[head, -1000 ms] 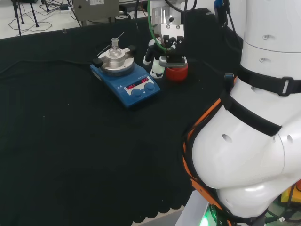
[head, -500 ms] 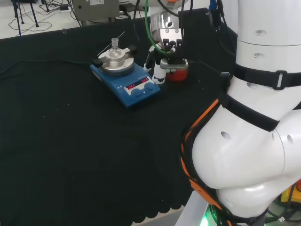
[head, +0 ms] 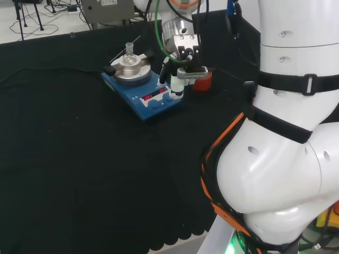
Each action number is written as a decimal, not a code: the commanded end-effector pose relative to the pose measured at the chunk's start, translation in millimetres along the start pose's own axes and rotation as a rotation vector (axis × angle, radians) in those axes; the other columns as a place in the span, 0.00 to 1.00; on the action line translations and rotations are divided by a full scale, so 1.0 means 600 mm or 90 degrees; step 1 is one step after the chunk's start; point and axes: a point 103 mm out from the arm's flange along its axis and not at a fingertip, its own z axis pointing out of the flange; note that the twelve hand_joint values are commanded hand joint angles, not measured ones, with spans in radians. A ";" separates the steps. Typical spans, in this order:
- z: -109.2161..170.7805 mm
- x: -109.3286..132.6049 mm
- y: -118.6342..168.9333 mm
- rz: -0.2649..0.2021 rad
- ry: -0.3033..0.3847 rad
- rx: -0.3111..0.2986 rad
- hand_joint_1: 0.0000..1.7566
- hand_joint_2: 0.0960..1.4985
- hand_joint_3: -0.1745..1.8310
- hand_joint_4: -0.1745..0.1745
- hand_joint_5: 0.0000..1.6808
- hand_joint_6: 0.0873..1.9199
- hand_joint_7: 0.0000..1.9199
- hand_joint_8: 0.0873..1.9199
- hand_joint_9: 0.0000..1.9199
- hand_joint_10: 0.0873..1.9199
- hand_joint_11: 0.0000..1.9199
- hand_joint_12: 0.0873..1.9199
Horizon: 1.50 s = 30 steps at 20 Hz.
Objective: Turn on the heater.
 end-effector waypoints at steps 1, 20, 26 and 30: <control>0.008 0.016 0.001 -0.003 -0.020 0.033 0.84 0.36 0.68 0.48 0.12 0.00 0.86 0.90 0.90 0.95 0.93 0.94; 0.019 0.035 0.014 -0.002 -0.044 0.100 0.84 0.37 0.69 0.51 0.11 0.00 0.85 0.90 0.90 0.95 0.92 0.93; 0.023 0.029 0.018 -0.003 -0.041 0.100 0.84 0.37 0.69 0.51 0.11 0.00 0.85 0.90 0.90 0.95 0.92 0.93; 0.016 0.032 0.024 -0.003 -0.046 0.105 0.85 0.37 0.69 0.50 0.12 0.00 0.86 0.90 0.90 0.95 0.92 0.93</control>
